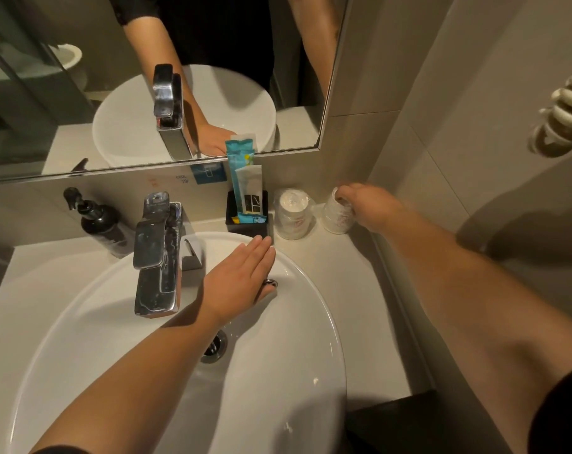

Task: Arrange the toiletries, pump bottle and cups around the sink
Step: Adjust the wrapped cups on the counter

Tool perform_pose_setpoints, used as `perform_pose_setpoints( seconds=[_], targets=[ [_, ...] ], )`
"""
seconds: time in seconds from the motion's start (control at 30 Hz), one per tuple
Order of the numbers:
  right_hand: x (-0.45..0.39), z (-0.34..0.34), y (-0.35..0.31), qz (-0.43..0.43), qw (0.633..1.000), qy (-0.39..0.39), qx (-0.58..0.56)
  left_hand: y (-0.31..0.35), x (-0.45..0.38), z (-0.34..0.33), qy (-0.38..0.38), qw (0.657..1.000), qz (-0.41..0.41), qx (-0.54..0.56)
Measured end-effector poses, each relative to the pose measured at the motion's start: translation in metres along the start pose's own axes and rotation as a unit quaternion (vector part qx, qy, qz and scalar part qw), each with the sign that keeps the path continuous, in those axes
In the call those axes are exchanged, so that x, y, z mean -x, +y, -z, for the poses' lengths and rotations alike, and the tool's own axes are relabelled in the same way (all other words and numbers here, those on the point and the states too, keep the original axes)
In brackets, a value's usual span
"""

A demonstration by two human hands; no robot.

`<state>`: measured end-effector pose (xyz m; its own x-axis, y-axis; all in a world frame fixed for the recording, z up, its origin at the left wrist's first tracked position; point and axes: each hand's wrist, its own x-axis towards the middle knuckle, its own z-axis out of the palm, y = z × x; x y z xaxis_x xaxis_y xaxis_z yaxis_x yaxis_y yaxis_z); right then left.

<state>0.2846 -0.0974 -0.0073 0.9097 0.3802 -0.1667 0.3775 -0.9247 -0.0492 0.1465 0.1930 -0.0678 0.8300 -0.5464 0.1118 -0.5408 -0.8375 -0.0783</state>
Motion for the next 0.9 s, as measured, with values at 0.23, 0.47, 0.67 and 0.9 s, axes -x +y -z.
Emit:
perform_pose_setpoints(
  seconds=[0.23, 0.47, 0.67, 0.9],
  targets=[
    [0.016, 0.014, -0.003, -0.003, 1.000, 0.010, -0.012, 0.000, -0.001, 0.000, -0.030, 1.000, 0.005, 0.004],
    [0.028, 0.025, -0.108, 0.133, 0.986, 0.094, -0.036, 0.000, -0.001, 0.001, -0.036, 0.999, 0.004, 0.015],
    [-0.002, 0.006, -0.152, 0.115, 0.992, 0.021, -0.053, -0.002, -0.001, -0.004, -0.030, 0.999, -0.009, 0.008],
    [-0.017, 0.002, -0.146, 0.099, 0.995, 0.001, -0.010, -0.002, -0.001, -0.005, -0.015, 1.000, -0.005, 0.020]
  ],
)
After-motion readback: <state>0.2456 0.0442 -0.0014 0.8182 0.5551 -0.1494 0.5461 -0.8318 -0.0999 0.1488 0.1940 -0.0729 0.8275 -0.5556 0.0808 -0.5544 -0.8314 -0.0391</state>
